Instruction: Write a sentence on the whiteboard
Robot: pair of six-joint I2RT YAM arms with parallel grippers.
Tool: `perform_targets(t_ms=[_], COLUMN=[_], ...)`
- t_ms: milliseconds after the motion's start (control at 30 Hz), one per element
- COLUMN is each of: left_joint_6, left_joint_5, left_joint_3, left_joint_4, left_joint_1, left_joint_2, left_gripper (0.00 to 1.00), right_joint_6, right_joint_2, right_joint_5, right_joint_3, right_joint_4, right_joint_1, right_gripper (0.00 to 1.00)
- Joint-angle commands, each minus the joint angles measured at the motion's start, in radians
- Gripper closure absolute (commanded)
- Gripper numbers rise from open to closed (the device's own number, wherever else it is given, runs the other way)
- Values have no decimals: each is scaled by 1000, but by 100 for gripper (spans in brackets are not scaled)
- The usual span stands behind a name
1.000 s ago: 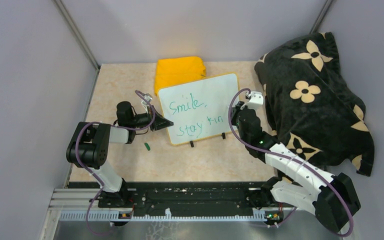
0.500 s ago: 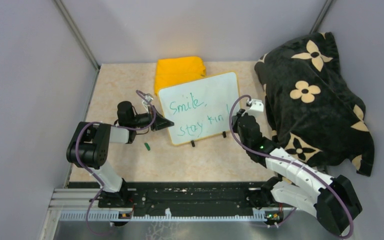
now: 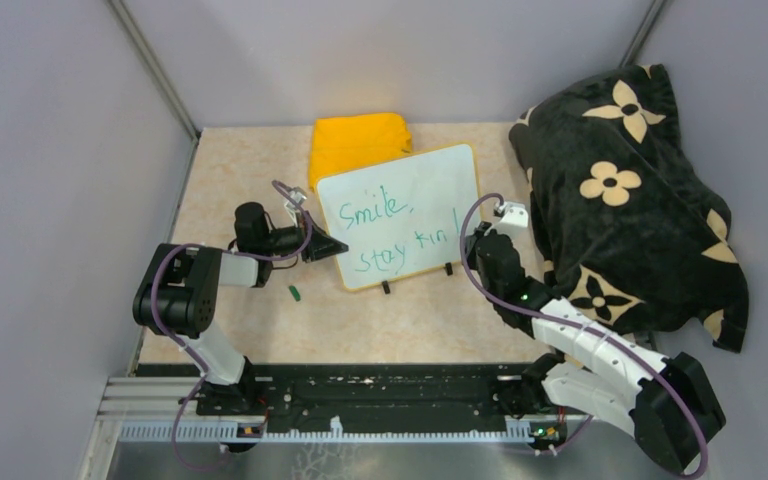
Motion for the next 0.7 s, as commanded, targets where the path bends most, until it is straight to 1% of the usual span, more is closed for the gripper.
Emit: perform_targets(t_ms=[0, 300, 667], left_joint_6=[54, 54, 57], left_joint_5=[-71, -72, -73], left_joint_3=[-3, -3, -1], left_joint_4=[-86, -87, -90], left_joint_1=[-11, -12, -12], left_joint_2=[18, 16, 18], left_gripper=[100, 100, 100], right_joint_6=[-6, -25, -26], right_joint_2=[10, 50, 72], right_joint_5=[5, -4, -52], right_joint_3=[49, 104, 101], right_joint_4=[27, 50, 77], right_joint_1=[-15, -15, -14], right_gripper=[100, 100, 100])
